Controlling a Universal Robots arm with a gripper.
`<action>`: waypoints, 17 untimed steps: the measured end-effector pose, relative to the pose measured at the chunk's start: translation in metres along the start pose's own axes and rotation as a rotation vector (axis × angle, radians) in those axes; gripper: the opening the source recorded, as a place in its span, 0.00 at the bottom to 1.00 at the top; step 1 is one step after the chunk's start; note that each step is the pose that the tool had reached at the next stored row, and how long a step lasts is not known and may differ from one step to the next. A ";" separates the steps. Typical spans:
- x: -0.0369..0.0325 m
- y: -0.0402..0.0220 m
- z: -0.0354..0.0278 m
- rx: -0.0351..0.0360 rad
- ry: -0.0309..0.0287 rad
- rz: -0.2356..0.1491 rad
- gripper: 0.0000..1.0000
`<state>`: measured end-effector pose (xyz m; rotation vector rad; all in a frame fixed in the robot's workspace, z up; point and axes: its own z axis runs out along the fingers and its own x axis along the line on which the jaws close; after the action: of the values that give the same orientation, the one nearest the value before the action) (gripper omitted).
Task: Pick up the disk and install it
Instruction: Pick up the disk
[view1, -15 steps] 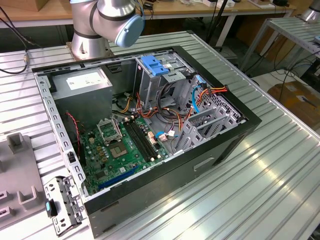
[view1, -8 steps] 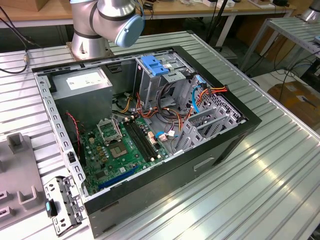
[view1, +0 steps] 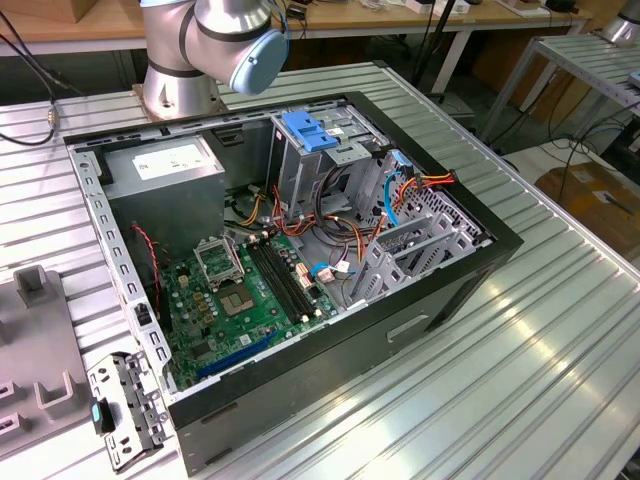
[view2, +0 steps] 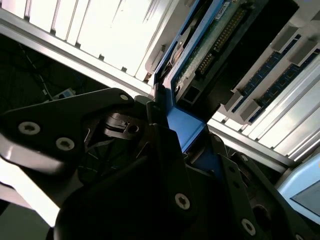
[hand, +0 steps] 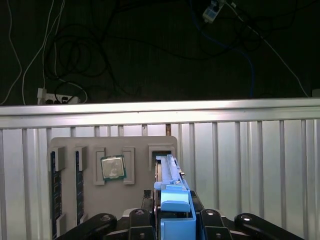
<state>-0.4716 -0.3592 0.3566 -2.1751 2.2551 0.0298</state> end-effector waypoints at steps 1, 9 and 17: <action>0.0000 0.0000 -0.0007 0.0001 0.0000 0.000 0.37; -0.0001 0.0001 -0.0058 0.0001 0.0000 0.000 0.37; -0.0002 0.0001 -0.0091 0.0001 0.0000 0.000 0.37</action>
<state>-0.4716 -0.3592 0.3657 -2.1751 2.2550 0.0298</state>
